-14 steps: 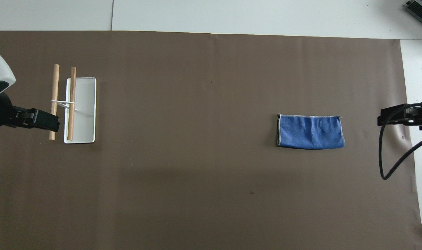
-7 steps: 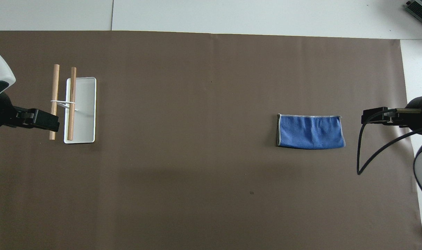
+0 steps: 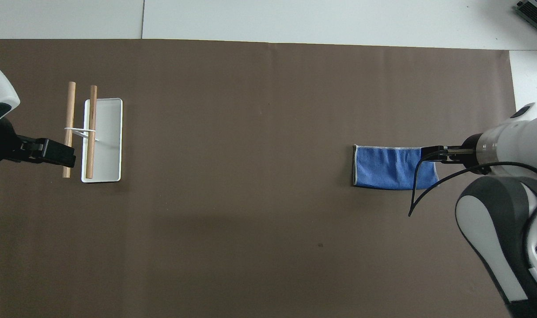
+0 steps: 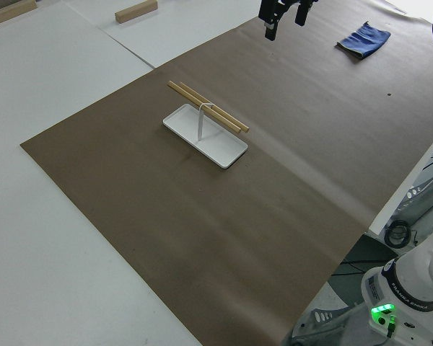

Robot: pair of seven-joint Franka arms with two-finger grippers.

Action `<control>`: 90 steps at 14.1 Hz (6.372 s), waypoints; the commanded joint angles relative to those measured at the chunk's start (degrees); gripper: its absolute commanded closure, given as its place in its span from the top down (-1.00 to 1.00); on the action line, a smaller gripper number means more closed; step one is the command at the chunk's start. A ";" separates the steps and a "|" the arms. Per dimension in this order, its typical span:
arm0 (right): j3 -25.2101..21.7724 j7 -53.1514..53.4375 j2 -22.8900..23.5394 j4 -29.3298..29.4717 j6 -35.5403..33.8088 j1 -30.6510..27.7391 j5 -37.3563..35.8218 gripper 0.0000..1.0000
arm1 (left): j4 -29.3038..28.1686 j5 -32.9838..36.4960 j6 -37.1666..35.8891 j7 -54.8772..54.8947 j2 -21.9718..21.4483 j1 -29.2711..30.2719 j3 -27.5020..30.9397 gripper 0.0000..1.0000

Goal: Right arm passes towel to left arm to hang
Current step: 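Reach the right gripper down to the blue towel's edge, then close the right gripper on the blue towel's edge, then lift the towel with the right gripper while the left gripper reaches out, then bring the towel toward the left gripper and close the left gripper on it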

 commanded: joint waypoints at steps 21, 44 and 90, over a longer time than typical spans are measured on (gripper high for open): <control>0.38 -13.89 16.19 -11.99 30.40 -0.76 6.44 -0.03 | -1.20 0.95 -0.59 0.65 -1.37 -0.39 0.45 1.00; 9.08 -13.36 7.75 5.85 3.87 0.11 46.21 -1.00 | -1.11 0.95 -0.33 0.38 -1.37 -0.39 0.45 1.00; 18.75 -14.07 7.31 4.01 1.57 1.34 92.75 -1.00 | -37.85 -29.90 74.56 -98.06 -8.22 -25.18 -0.17 -1.00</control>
